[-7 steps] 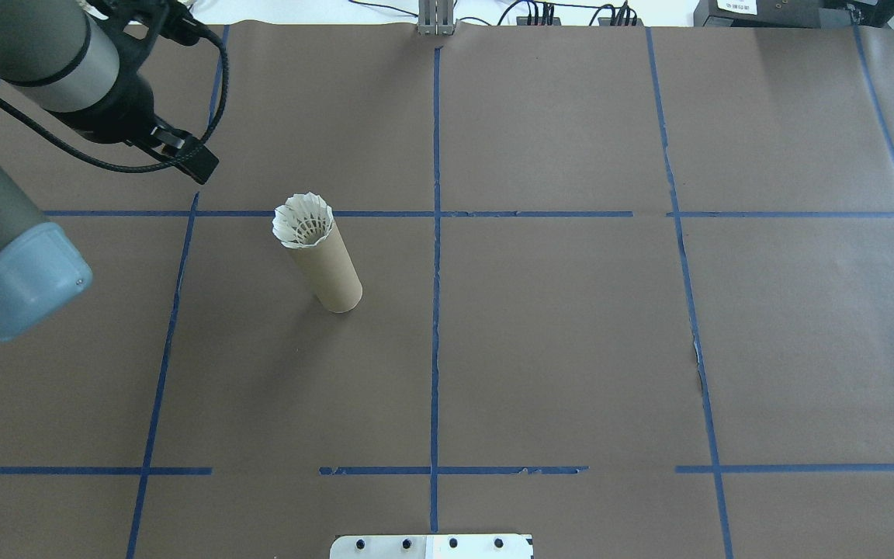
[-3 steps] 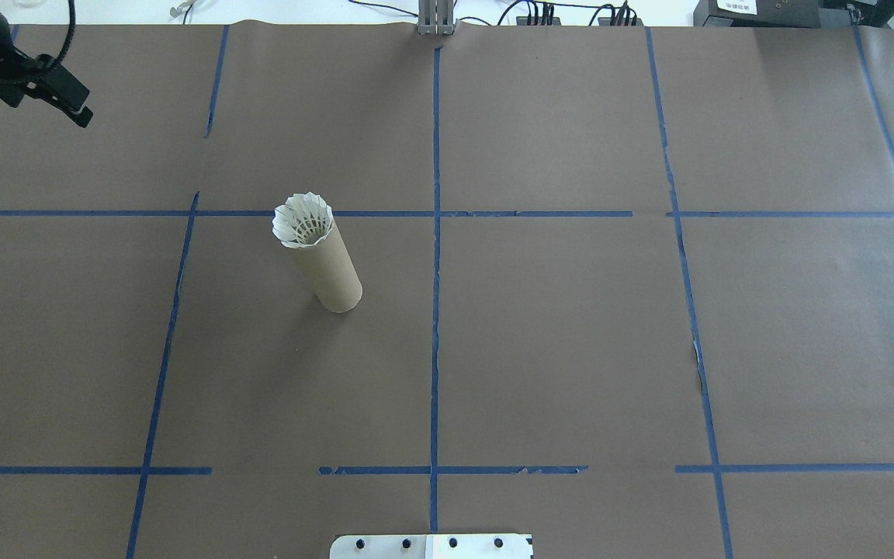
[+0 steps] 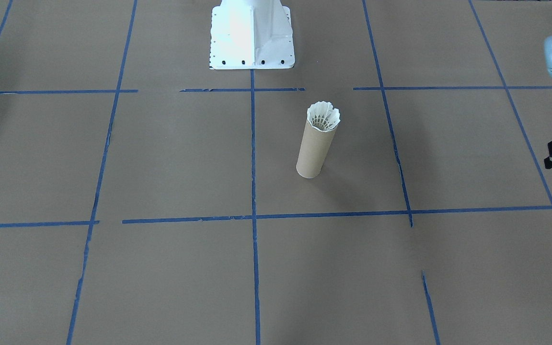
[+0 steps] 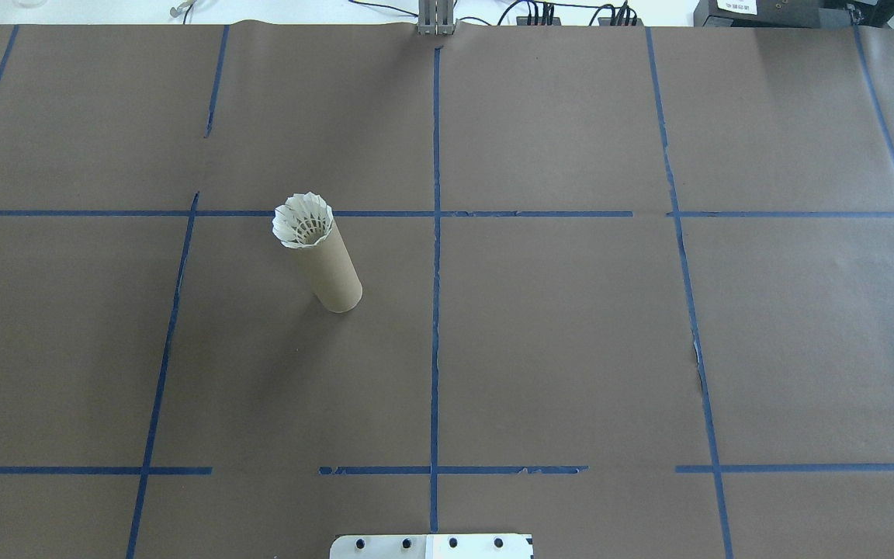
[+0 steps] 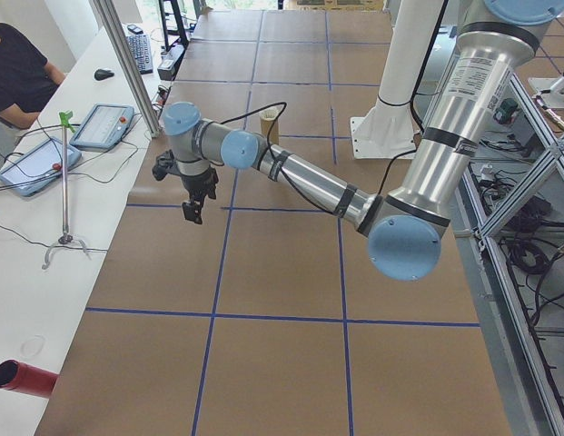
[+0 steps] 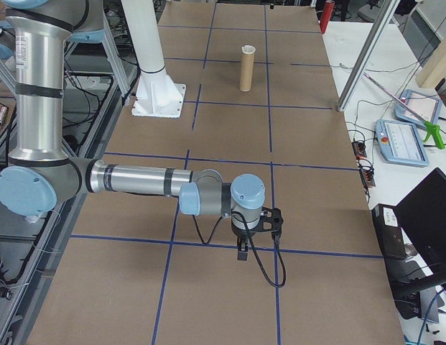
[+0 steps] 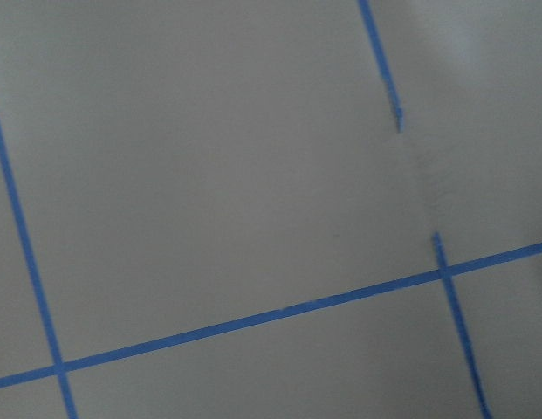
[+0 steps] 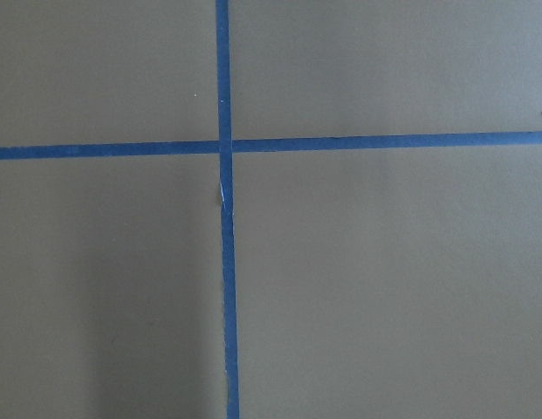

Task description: Collect badminton balls into bucket

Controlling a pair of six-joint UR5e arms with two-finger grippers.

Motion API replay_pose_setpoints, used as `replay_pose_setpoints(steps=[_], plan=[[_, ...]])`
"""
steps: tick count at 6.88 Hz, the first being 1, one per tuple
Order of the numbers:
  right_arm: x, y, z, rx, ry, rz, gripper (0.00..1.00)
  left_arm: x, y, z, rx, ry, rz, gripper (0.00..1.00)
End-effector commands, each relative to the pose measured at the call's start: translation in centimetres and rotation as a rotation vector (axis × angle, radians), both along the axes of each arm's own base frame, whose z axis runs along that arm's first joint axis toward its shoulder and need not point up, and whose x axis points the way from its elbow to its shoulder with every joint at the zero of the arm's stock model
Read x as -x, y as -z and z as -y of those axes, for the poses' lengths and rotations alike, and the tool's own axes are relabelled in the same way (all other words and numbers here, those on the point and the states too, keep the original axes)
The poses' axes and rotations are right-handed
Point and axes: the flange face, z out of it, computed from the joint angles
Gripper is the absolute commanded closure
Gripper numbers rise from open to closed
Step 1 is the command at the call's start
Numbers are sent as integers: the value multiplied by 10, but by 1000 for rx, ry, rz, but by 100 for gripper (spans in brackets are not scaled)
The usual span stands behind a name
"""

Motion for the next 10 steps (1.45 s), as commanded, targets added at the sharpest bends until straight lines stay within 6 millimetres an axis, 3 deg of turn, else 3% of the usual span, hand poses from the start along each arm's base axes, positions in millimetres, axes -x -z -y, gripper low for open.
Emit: replay_pose_setpoints(steps=[1, 2, 3, 4, 6, 10], plan=[[0, 0, 0, 0, -1, 1, 0, 48, -122, -67, 91, 31, 8, 0], [0, 0, 0, 1, 1, 1, 0, 67, -149, -77, 134, 65, -1, 0], [0, -1, 0, 2, 0, -1, 0, 67, -170, -82, 181, 64, -19, 0], [0, 0, 0, -1, 1, -1, 0, 80, -172, -83, 185, 90, -21, 0], [0, 0, 0, 0, 0, 1, 0, 127, -166, -84, 177, 179, -14, 0], [0, -1, 0, 1, 1, -1, 0, 128, -152, -84, 138, 171, -17, 0]])
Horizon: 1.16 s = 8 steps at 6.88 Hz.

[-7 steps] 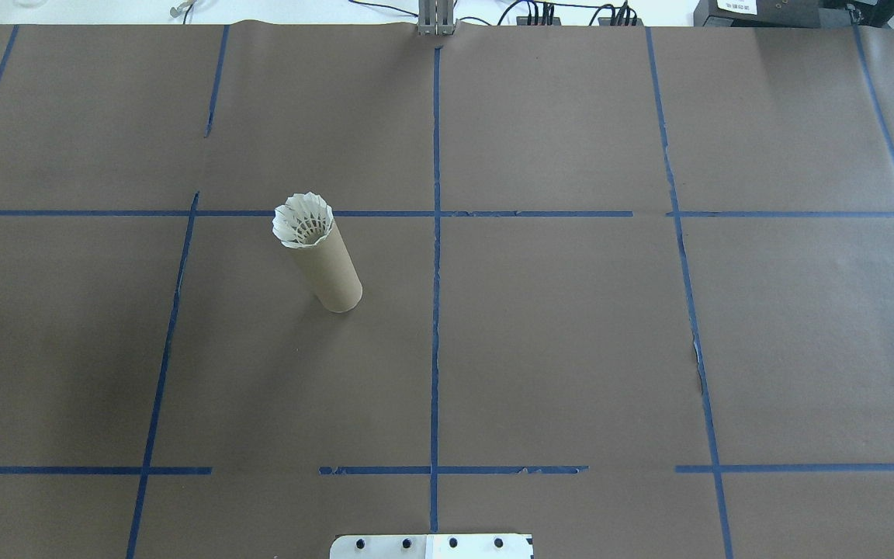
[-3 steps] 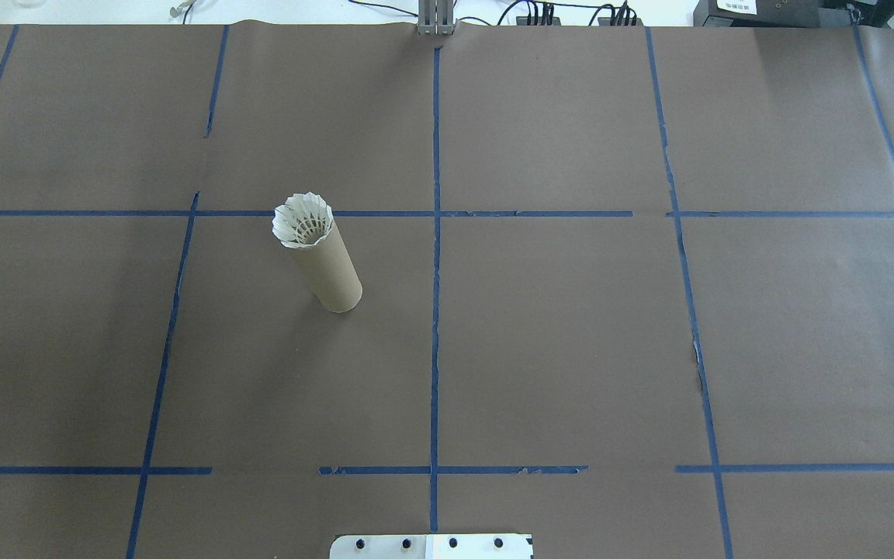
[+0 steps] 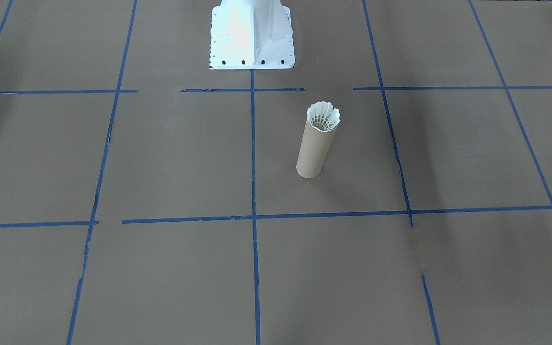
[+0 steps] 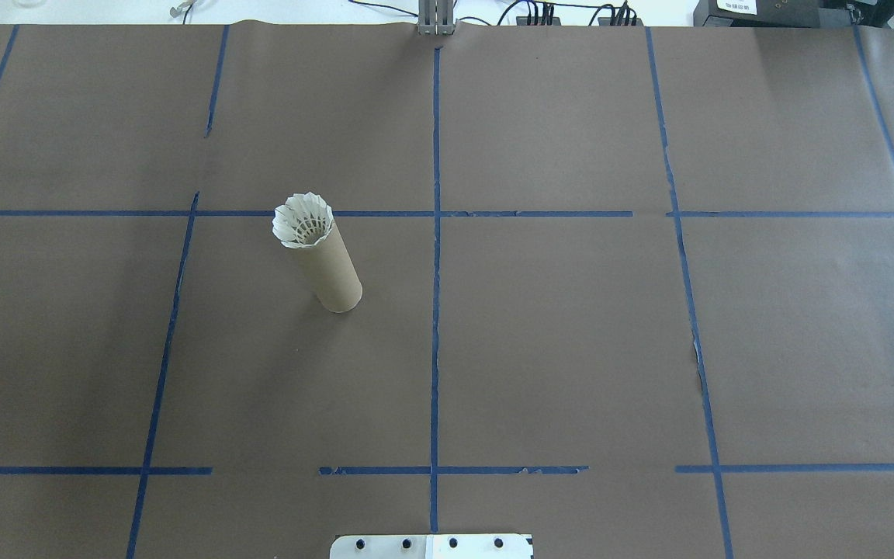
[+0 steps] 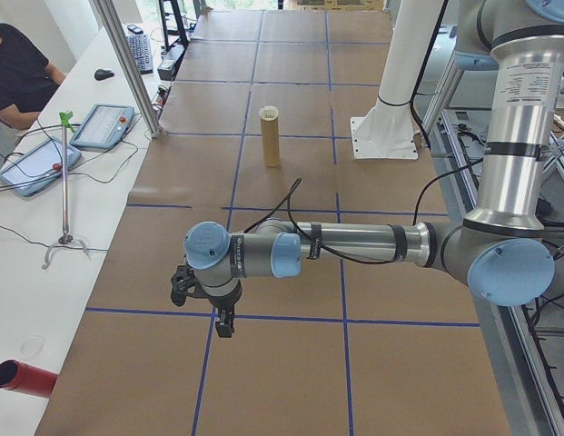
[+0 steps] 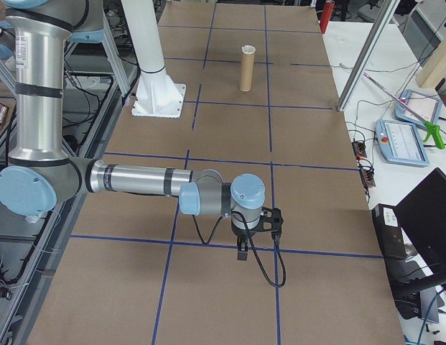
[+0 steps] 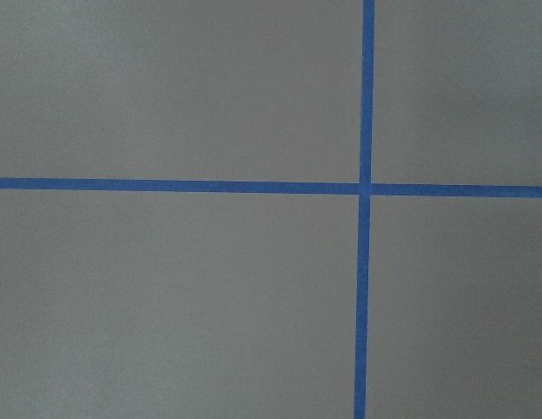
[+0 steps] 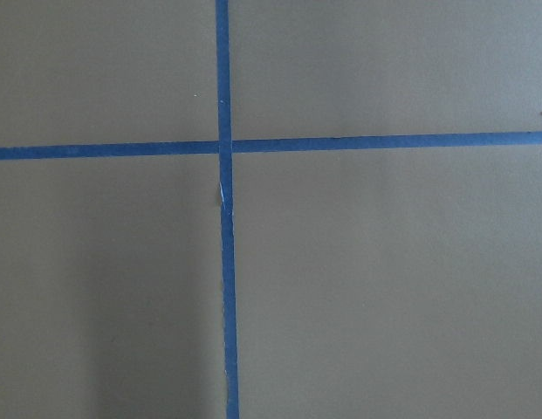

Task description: Collect badminton balls into bucket

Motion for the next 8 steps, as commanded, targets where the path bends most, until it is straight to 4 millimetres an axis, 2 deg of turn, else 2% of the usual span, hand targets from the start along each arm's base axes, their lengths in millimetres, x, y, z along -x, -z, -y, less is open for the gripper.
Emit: replay_pose_setpoints(steps=[1, 8], plan=[[0, 0, 0, 1, 0, 0, 0, 0, 9, 2, -22, -5, 0, 0], [0, 0, 0, 0, 1, 0, 0, -5, 4, 3, -4, -5, -10, 0]])
